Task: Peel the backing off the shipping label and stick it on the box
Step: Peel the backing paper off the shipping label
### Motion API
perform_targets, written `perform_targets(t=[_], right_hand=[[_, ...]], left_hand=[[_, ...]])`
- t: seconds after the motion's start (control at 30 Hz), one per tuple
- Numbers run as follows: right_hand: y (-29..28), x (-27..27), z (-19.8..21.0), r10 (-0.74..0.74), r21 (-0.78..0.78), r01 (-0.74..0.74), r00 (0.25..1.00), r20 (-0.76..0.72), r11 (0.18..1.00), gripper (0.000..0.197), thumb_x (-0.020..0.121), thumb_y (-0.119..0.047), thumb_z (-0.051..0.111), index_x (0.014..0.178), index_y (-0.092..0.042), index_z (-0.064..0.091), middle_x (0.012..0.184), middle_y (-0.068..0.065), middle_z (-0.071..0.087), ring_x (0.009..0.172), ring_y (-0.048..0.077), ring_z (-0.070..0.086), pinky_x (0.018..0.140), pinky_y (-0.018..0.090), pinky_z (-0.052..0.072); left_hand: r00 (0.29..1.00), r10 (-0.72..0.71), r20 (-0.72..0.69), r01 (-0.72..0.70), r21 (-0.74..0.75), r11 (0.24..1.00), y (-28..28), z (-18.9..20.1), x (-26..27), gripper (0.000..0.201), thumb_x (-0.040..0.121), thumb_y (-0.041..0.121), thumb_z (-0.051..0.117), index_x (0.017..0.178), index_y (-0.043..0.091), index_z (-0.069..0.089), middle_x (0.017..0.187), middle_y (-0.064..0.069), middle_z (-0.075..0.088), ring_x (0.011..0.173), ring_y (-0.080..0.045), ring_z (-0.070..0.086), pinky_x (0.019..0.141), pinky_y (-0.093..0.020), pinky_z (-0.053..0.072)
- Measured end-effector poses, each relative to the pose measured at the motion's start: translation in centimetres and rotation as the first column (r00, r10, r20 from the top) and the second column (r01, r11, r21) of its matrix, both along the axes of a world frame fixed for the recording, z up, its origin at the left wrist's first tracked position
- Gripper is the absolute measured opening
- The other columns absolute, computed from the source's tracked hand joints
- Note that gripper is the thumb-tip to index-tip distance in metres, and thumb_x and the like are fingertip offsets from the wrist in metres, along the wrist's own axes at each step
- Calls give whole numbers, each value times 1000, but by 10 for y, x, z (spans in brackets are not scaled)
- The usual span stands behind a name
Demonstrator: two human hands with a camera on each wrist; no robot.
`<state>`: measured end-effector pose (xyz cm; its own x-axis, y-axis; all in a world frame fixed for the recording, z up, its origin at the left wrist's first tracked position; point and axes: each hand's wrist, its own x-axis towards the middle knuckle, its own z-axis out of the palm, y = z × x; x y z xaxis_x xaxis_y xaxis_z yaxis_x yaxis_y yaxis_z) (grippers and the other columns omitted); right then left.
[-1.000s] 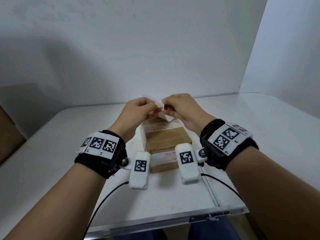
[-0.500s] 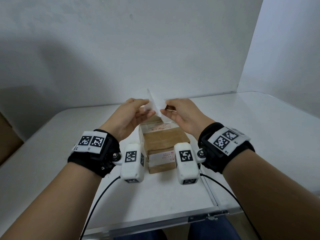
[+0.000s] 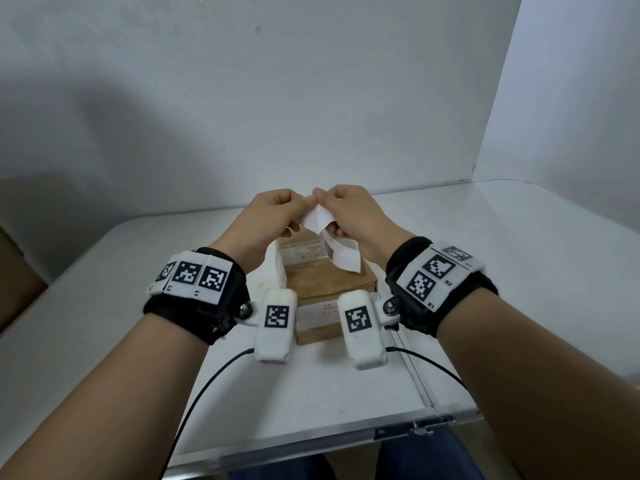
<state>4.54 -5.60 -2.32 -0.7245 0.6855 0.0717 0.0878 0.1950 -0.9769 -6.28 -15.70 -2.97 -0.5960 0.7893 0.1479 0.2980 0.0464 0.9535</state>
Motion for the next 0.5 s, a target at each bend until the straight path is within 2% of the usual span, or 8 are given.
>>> perform_targets(t=[0.07, 0.13, 0.2, 0.3, 0.37, 0.5], right_hand=[[1, -1, -2, -45, 10, 45, 998, -49, 999, 24, 94, -32, 58, 82, -12, 57, 73, 3, 57, 44, 9, 48, 42, 16, 41], [4, -2, -4, -100, 31, 103, 991, -84, 994, 27, 94, -30, 59, 73, -15, 53, 70, -1, 55, 45, 8, 50, 41, 16, 41], [7, -3, -6, -152, 24, 156, 982, -115, 987, 27, 95, -27, 57, 72, -15, 53, 67, -2, 54, 45, 6, 51, 43, 15, 42], [18, -1, -11, -263, -71, 255, 951, -161, 964, 26, 97, -25, 55, 73, -13, 52, 68, -1, 54, 49, 6, 52, 53, 18, 47], [27, 3, -15, -321, -127, 303, 932, -168, 944, 25, 97, -23, 54, 75, -11, 53, 67, 0, 55, 50, 5, 52, 53, 19, 45], [35, 7, -24, -334, -148, 314, 934, -130, 938, 26, 96, -18, 56, 70, -11, 54, 68, 2, 56, 42, 2, 52, 48, 17, 41]], left_hand=[[996, 10, 94, -12, 27, 1000, 1, -2, -1, 23, 85, 34, 67, 74, 16, 58, 71, 3, 57, 62, -9, 51, 65, -23, 42], [973, 65, 223, -84, 74, 994, 3, -6, -3, 23, 86, 28, 68, 69, 19, 54, 66, 5, 52, 59, -9, 51, 61, -21, 42], [921, 139, 363, -188, 103, 977, 5, -11, -8, 21, 85, 24, 67, 71, 20, 53, 63, 6, 49, 57, -9, 51, 58, -21, 43], [810, 232, 539, -338, 105, 935, 1, -17, -22, 15, 86, 21, 66, 75, 19, 57, 57, 8, 51, 53, -7, 51, 50, -18, 44], [744, 269, 611, -403, 89, 911, -6, -21, -35, 15, 86, 21, 67, 74, 19, 57, 59, 8, 54, 53, -6, 51, 45, -17, 44], [692, 313, 651, -452, 52, 890, -14, -28, -52, 18, 85, 18, 66, 71, 17, 56, 64, 5, 54, 52, -7, 51, 41, -14, 44]])
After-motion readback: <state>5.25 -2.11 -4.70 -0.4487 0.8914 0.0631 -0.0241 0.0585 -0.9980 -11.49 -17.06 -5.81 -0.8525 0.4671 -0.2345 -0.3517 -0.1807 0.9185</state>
